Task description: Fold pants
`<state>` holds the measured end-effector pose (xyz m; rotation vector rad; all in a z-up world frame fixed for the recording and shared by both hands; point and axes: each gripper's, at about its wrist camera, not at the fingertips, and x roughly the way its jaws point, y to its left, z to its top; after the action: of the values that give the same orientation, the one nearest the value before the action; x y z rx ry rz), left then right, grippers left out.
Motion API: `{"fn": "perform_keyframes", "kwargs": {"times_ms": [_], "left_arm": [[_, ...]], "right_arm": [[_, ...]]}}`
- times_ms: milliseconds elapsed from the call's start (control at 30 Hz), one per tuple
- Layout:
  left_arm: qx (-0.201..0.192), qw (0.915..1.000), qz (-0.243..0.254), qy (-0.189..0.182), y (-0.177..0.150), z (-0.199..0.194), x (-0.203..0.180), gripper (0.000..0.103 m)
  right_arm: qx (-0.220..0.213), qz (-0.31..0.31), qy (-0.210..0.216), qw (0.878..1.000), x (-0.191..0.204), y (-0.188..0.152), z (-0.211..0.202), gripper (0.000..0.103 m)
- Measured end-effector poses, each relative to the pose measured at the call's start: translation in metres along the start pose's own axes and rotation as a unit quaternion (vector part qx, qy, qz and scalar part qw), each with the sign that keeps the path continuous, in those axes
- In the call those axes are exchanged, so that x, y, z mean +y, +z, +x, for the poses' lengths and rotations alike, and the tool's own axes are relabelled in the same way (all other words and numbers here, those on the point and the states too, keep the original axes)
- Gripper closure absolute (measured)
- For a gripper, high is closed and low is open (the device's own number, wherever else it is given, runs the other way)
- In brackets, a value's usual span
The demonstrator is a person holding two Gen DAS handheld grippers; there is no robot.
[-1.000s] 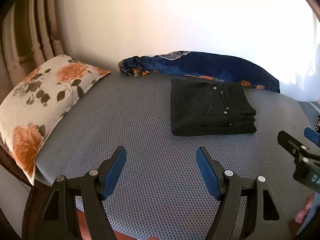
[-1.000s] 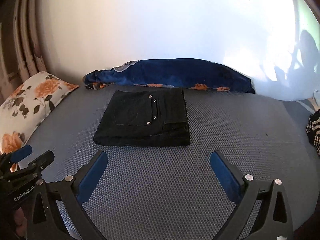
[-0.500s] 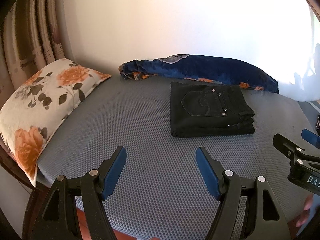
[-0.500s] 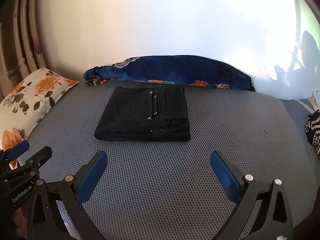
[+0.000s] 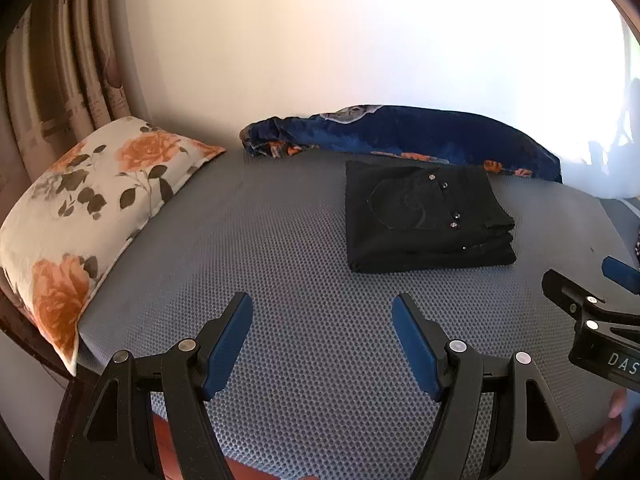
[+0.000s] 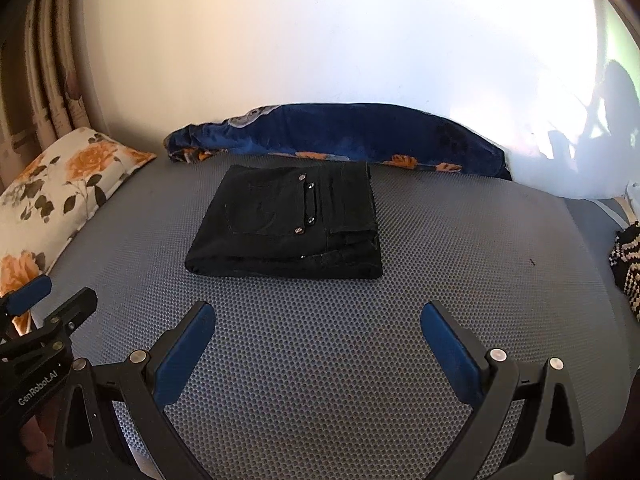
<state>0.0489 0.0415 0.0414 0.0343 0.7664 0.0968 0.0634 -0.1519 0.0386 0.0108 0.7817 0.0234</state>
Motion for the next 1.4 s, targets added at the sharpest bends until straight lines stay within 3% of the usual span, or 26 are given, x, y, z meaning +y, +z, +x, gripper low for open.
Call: {"fn": "perform_keyframes", "kwargs": {"times_ms": [567, 1400], "left_arm": [[0.008, 1.0, 0.002, 0.003, 0.001, 0.007, -0.001, 0.03], [0.033, 0.9988, 0.034, -0.009, 0.013, 0.051, -0.01, 0.03]], "right_arm": [[0.012, -0.01, 0.002, 1.0, 0.006, 0.002, 0.012, 0.001], [0.034, -0.008, -0.002, 0.999, 0.005, 0.007, 0.042, 0.001]]}}
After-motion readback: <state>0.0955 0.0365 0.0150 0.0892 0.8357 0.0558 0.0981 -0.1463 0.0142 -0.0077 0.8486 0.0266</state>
